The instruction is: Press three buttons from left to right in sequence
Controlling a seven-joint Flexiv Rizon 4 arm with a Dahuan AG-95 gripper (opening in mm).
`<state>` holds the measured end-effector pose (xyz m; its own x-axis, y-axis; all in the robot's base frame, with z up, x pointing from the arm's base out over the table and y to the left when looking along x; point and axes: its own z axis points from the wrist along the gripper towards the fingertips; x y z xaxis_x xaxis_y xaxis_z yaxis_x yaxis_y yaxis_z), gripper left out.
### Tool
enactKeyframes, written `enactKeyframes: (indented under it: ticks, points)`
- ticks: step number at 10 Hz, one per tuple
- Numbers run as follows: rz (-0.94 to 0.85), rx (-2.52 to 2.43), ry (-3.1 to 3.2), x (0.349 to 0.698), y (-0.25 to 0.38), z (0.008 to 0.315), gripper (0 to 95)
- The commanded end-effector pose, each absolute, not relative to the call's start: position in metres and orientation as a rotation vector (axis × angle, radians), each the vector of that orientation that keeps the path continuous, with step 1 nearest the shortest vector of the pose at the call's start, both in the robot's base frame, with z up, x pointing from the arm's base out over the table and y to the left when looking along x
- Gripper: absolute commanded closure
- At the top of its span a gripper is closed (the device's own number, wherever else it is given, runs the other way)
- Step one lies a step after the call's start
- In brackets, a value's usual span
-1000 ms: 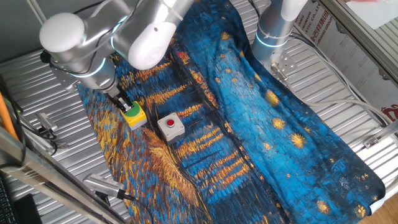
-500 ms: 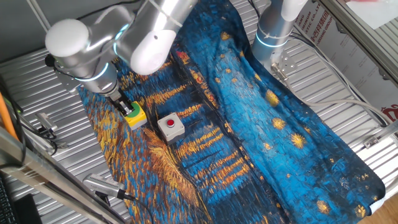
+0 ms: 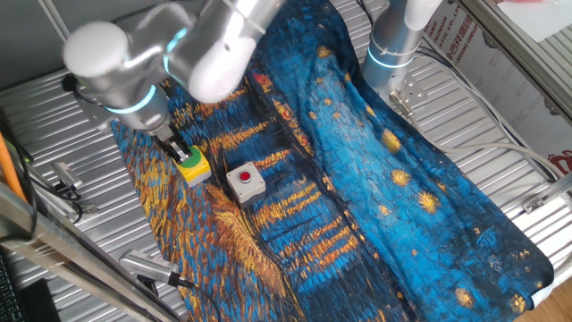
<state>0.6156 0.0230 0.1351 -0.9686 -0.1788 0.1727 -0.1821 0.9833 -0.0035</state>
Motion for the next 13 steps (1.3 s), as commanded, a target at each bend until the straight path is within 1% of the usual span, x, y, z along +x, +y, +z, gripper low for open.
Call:
enactKeyframes:
  ticks: [1, 4, 5, 7, 11, 13]
  points:
    - [0.031, 0.234, -2.972, 0.614, 0.034, 0.137, 95.0]
    - [0.034, 0.150, -2.983, 0.600, 0.066, 0.133, 95.0]
    - [0.032, 0.111, -2.988, 0.589, 0.080, 0.134, 95.0]
    - [0.017, 0.053, -2.993, 0.573, 0.095, 0.137, 95.0]
    - [-0.042, -0.068, -2.994, 0.555, 0.123, 0.142, 95.0]
    - [-0.050, -0.080, -2.992, 0.544, 0.129, 0.140, 95.0]
